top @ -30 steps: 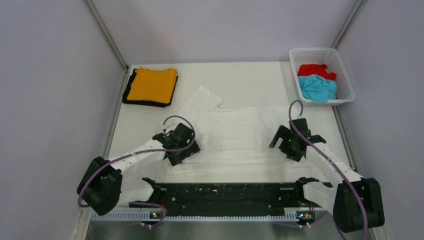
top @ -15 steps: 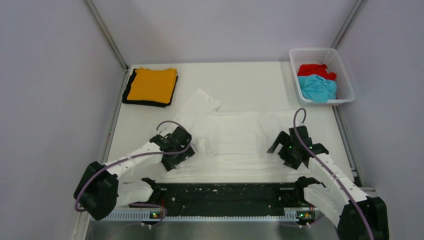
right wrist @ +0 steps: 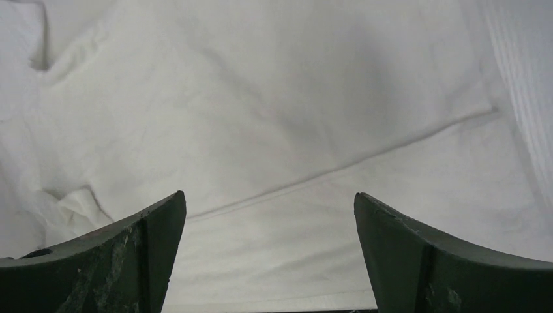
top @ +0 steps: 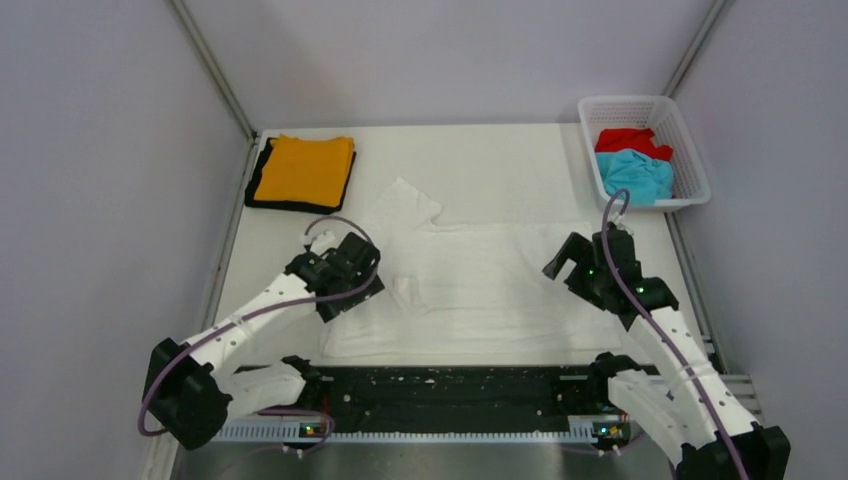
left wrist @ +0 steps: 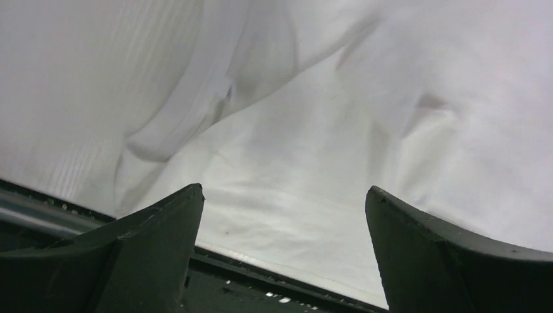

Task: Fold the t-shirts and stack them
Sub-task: Grab the side of the flattened tshirt furthest away from the robot with both arms

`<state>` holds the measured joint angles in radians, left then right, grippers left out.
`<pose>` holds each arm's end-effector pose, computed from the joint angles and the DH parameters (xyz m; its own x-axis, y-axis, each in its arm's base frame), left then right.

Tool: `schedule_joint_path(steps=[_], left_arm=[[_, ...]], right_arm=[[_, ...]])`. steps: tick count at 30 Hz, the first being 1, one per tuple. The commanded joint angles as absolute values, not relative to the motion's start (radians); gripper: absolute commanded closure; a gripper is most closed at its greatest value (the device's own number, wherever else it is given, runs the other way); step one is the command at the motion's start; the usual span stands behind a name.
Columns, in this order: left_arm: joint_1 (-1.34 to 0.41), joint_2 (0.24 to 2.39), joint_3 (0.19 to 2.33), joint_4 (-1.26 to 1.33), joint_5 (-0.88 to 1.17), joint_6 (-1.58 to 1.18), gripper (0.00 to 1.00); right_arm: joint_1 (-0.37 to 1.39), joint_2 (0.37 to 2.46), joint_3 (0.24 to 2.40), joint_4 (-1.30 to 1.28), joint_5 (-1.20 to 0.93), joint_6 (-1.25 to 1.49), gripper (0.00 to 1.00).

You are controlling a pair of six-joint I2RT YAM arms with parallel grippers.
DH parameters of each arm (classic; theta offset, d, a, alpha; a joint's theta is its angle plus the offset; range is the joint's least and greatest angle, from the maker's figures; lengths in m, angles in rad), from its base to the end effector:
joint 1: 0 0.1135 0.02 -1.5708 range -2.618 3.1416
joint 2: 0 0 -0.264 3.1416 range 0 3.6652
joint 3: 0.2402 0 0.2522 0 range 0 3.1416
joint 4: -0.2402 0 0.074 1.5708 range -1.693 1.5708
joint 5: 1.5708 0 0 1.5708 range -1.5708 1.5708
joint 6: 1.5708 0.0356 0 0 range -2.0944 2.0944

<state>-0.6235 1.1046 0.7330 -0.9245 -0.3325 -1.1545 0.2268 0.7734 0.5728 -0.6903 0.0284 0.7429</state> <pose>0.1534 -0.0960 0.2127 -0.7550 -0.5219 -0.3970 -0.5205 0.8452 -0.1210 0.1483 0.0332 0.2227 -0.6983 0.5328 -0.4780 0.3598 0.8386 0.4090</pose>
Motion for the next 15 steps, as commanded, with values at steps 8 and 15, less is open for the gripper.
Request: schedule_joint_path(steps=[8,15], left_arm=[[-0.517,1.388,1.234,-0.744,-0.422,-0.797,0.01],[-0.399,1.888,1.770,-0.758,-0.245,-0.584,0.01]], right_arm=[[0.236,0.976,0.811,-0.510,0.220,0.541,0.01],[0.233,1.164,0.909,-0.449,0.344,0.523,0.01]])
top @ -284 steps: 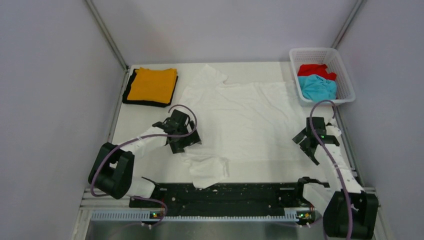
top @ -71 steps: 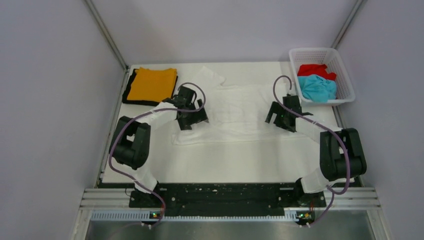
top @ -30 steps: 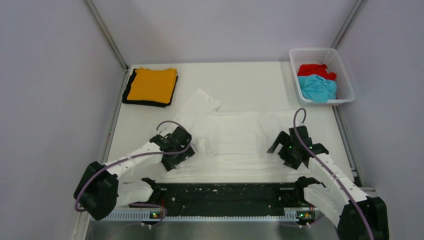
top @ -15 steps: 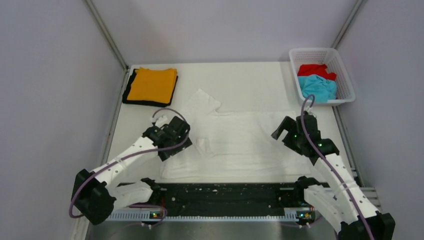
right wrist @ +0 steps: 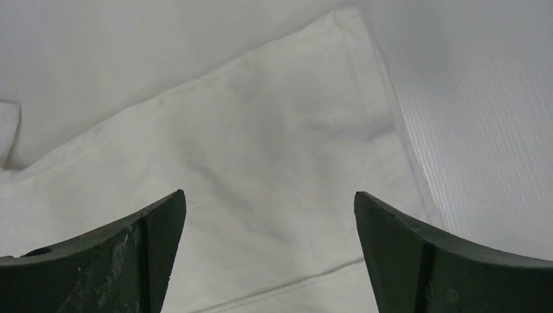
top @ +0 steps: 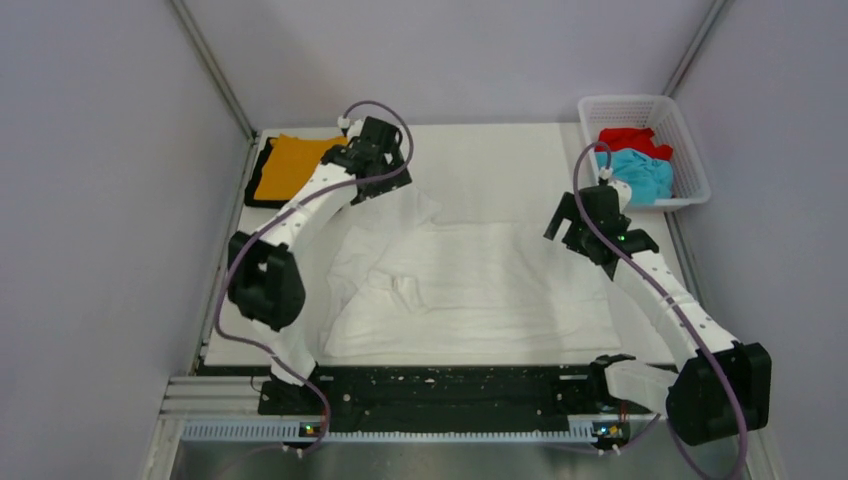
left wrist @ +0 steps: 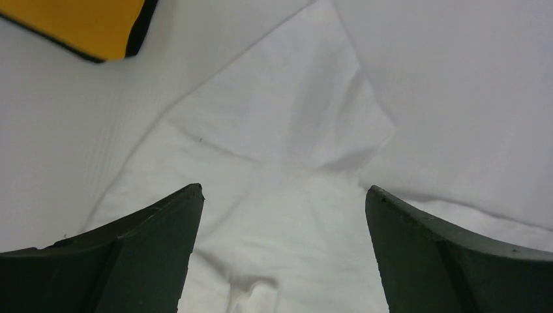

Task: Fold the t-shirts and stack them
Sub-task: Grab the side of the flattened tshirt furthest away from the robot with both arms

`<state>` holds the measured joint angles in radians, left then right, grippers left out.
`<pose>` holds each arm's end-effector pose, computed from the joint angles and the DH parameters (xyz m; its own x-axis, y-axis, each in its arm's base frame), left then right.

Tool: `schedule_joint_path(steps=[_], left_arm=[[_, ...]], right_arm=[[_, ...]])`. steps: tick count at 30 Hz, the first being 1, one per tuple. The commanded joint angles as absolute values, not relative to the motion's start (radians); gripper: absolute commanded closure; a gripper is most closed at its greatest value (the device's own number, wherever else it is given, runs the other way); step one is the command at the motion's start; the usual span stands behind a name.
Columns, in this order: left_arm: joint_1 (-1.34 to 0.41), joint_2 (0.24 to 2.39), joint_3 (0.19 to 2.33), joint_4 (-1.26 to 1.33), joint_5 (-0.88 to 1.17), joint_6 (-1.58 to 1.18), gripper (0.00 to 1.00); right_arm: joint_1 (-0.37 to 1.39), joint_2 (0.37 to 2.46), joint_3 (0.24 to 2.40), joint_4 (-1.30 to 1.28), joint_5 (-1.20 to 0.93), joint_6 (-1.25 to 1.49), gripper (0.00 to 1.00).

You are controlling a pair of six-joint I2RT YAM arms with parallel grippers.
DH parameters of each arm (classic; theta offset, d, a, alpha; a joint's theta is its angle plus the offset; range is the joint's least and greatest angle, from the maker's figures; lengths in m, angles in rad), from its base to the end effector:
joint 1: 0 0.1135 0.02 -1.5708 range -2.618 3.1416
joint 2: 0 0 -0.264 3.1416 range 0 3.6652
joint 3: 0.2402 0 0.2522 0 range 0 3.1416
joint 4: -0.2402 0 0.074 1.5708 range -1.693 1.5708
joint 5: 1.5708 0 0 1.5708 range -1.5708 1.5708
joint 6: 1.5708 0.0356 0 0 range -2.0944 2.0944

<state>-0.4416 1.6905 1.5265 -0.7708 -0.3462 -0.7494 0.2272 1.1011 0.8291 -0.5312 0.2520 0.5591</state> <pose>0.3368 -0.1459 0.3083 -0.6822 -0.3863 -0.6208 -0.3345 0.9199 -0.2048 0.2241 0.0427 0.2628 -0.6206 0.3838 -0.6838 0.3300 0.9189 0.2162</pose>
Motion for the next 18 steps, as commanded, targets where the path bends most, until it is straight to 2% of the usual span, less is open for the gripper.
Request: schedule_joint_path(steps=[1,5,8,13,18], left_arm=[[-0.388,1.959,1.851,-0.769,-0.230,-0.559,0.01],[-0.345,2.219,2.182,-0.838,-0.195,-0.492,0.02],[-0.324,2.348,2.330,-0.815,-0.205,-0.451,0.03],[-0.322,2.418,2.303,-0.659,-0.205,-0.407,0.04],[-0.322,2.513,2.346,-0.653,-0.227,-0.437,0.07]], right_arm=[[0.232,1.182,0.914,-0.435,0.341,0.512,0.01],[0.226,1.250,0.925,-0.412,0.343,0.496,0.01],[0.221,1.292,0.925,-0.391,0.337,0.494,0.02],[0.218,1.355,0.946,-0.394,0.323,0.488,0.02],[0.215,1.365,0.933,-0.403,0.316,0.497,0.03]])
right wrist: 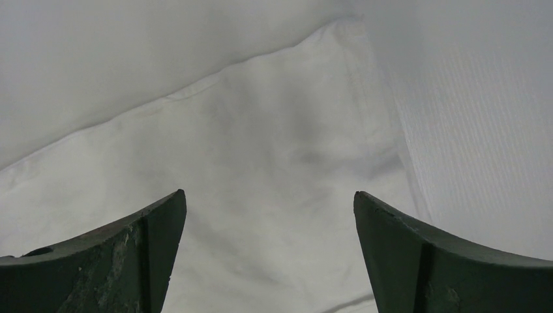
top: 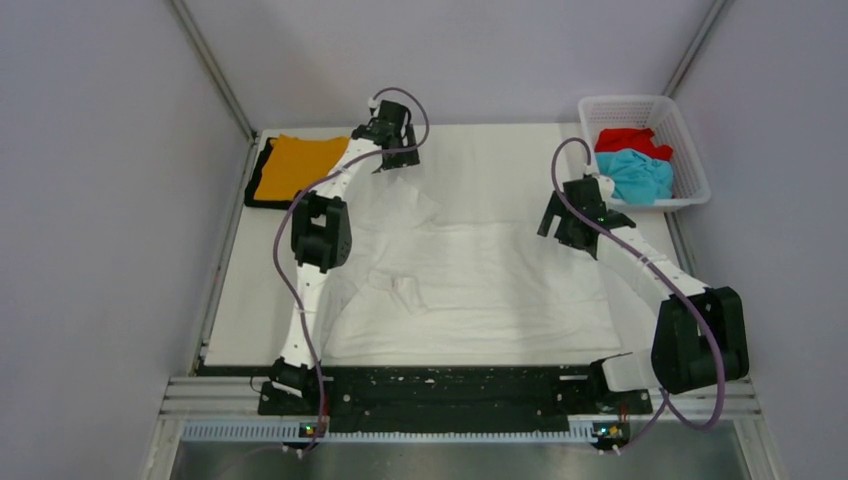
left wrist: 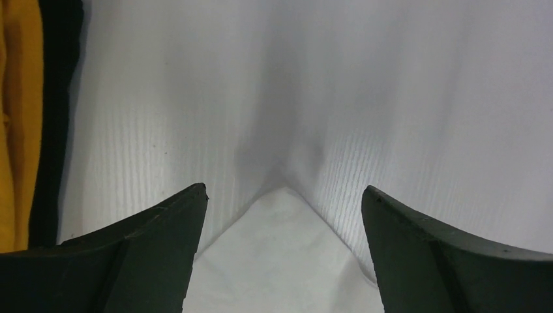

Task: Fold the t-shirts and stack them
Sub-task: Grab the side of the flattened tshirt furthest away from the robot with both arms

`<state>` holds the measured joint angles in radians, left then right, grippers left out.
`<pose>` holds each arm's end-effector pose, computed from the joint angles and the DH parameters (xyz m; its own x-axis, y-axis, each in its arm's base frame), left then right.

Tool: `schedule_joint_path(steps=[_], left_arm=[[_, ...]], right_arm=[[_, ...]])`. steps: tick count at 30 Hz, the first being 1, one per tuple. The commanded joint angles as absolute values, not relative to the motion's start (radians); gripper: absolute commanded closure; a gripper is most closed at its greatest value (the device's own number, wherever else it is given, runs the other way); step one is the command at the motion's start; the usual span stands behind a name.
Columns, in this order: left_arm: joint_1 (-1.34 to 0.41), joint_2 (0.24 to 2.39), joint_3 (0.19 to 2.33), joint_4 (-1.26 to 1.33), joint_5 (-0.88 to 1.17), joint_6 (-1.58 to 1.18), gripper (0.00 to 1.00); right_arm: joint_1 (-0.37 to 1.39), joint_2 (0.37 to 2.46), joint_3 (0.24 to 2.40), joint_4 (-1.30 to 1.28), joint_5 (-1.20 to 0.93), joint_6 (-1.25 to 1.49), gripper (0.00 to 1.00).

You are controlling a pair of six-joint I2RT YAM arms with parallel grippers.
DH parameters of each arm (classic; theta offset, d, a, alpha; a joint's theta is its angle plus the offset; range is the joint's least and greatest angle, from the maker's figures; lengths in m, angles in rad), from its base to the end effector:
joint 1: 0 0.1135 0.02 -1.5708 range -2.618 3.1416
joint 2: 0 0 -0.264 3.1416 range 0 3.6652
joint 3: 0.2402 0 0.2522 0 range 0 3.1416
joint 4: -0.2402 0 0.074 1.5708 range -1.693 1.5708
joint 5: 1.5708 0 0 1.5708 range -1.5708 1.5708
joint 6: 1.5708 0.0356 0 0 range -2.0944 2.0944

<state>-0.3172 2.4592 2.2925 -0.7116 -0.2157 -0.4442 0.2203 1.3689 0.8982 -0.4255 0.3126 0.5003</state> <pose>0.5210 -0.1630 0.2148 -0.7354 -0.2004 -0.6473 -0.1564 0.9797 -0.1256 0.2756 0.0505 0.2303 -0.6785 0.3158 -0.6632 0.3476 0.9334 0.0889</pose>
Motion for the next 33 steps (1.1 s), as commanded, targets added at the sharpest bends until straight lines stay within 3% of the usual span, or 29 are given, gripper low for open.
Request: schedule_joint_path(steps=[1,4,10,21,25,33], left_arm=[[-0.322,2.530,2.357,-0.662,-0.224,-0.444,0.08],[-0.322,2.554,2.365,-0.683,-0.197,-0.473,0.15],[-0.324,2.557,2.358,-0.770,-0.188,-0.491,0.37],[-0.350,2.547,2.333,-0.945,-0.197,-0.497,1.00],[-0.350,2.504,2.304,-0.950,-0.229,-0.497,1.00],[-0.368,2.273,2.092,-0.840,-0.216,-0.522,1.00]], right_arm=[[0.213,1.364,0.928,-0.403,0.314,0.500,0.03],[0.209,1.365,0.922,-0.402,0.304,0.505,0.03],[0.208,1.352,0.898,-0.403,0.288,0.517,0.04],[0.201,1.314,0.857,-0.396,0.314,0.528,0.04],[0.200,1.330,0.869,-0.374,0.350,0.509,0.05],[0.194,1.550,1.068,-0.404,0.662,0.470,0.05]])
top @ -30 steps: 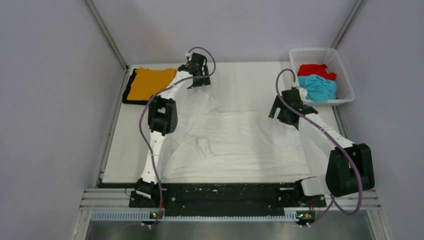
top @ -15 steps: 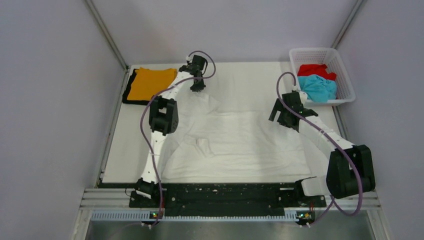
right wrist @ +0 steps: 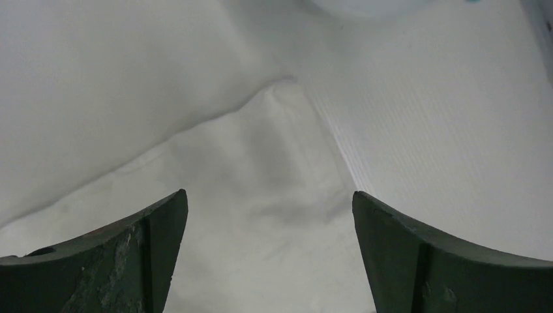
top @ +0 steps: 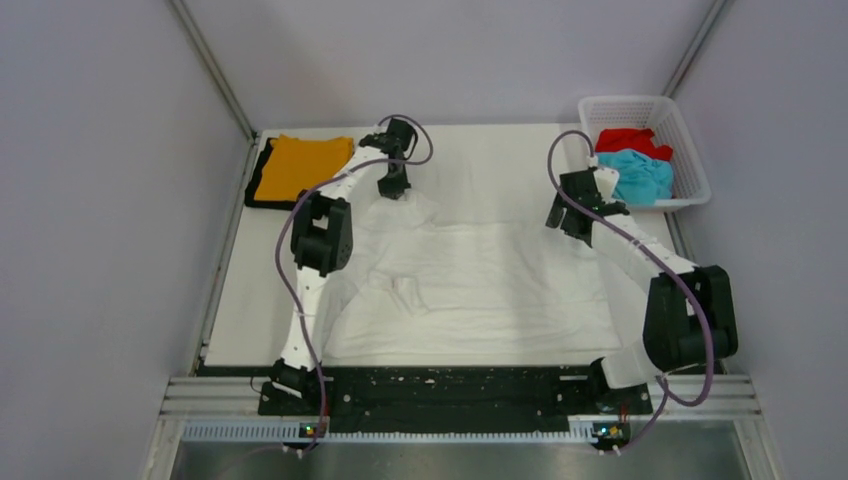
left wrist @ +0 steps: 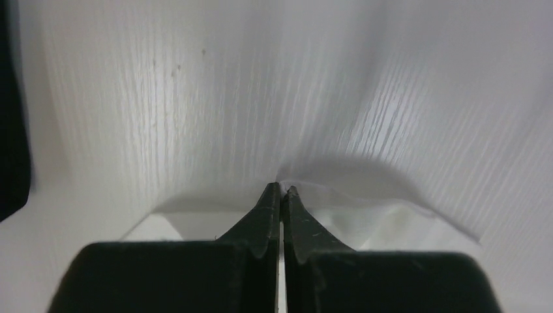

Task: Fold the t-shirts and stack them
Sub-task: Grab the side of the flattened tshirt furthest away from the robot with both arms

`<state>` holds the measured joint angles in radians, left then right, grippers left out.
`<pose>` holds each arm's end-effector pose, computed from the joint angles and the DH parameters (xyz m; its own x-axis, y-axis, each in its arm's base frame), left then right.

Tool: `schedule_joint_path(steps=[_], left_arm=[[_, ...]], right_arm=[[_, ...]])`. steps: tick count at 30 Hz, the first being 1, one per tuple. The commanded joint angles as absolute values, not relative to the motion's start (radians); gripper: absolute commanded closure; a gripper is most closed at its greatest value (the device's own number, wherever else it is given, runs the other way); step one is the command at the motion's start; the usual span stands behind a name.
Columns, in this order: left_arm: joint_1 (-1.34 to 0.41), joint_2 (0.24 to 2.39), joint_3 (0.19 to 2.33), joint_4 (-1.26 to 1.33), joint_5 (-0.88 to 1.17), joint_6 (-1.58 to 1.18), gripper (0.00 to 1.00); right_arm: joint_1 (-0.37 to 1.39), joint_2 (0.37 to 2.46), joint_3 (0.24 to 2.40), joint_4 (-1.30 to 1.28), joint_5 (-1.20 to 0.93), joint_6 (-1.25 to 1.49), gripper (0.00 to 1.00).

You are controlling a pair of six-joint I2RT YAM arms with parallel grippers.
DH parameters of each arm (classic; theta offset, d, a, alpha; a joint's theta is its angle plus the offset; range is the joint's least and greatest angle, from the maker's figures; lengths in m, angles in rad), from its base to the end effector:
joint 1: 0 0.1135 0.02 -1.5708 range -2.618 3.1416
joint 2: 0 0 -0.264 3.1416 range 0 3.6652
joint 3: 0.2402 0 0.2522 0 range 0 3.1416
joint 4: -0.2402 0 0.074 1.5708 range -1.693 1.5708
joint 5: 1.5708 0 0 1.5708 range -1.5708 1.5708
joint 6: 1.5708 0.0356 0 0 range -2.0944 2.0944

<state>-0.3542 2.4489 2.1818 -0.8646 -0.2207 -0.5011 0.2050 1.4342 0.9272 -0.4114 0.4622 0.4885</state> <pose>0.4918 -0.1736 0.1769 -0.8652 -0.1798 -0.4680 -0.1876 0.9818 -0.0304 0.2887 0.0438 0.2244 -0.6481 0.2943 -0.7024 0.4383 0.8984 -0.0280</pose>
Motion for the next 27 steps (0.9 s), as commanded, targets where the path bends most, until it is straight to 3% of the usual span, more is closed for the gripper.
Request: schedule_joint_path(steps=[1,10,20,27], left_arm=[[-0.373,2.245,2.067,-0.825,-0.213,-0.524,1.00],[-0.392,2.104,1.929,-0.807,-0.165,-0.545,1.00],[-0.419,2.036,1.855,-0.815,-0.158,-0.548,1.00],[-0.426,1.961,1.774,-0.809,-0.150,-0.560,1.00]], right_arm=[[0.189,1.593,1.105,-0.416,0.680,0.477,0.06],[0.179,1.965,1.408,-0.509,0.730,0.489,0.13],[0.179,1.971,1.342,-0.545,0.730,0.549,0.21],[0.163,1.905,1.241,-0.528,0.738,0.619,0.47]])
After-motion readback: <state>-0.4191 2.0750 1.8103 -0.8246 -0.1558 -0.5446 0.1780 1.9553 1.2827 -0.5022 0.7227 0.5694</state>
